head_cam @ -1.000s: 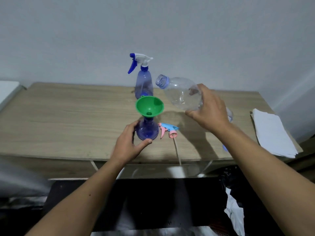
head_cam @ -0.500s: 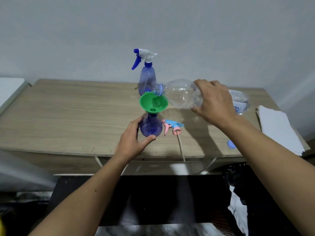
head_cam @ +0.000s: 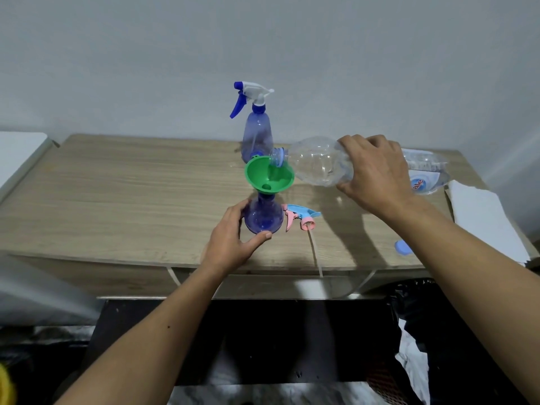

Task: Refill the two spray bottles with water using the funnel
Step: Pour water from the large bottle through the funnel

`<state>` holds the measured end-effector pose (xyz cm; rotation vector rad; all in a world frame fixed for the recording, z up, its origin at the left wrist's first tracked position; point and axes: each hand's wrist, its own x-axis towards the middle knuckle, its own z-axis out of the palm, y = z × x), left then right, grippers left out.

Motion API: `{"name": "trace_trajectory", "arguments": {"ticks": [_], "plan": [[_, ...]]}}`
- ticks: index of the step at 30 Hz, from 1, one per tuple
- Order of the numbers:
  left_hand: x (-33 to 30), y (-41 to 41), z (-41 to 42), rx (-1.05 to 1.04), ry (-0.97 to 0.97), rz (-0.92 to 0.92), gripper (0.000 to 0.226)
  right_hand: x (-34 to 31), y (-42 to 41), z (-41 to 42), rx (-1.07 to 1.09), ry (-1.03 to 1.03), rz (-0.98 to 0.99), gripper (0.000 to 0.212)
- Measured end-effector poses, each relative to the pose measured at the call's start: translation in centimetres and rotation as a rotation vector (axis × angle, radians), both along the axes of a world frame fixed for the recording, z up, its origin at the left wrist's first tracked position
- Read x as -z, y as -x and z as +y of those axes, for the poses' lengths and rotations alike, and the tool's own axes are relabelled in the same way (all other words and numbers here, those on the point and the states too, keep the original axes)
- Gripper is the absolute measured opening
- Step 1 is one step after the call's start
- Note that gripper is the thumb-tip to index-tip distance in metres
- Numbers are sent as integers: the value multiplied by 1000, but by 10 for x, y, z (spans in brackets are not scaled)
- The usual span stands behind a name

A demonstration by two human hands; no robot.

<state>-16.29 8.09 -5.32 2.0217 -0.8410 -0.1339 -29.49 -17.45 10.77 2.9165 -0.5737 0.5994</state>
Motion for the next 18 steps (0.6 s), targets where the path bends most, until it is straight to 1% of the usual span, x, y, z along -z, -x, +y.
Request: {"name": "trace_trajectory", "arguments": {"ticks": [3,9,13,18], "plan": [[0,-1,0,2,-9,1,86,0,-1,0,3,43,-10,53],[-1,0,0,2,-12,1,86,-4,-2,-1,-2,115,-27,57],[1,-1,0,0,-19,3,87,-8,-1,-1,-11,116,-41,57],[1,-1,0,7,-15,13,88,-10,1,-1,-22,135,-20,62]]}}
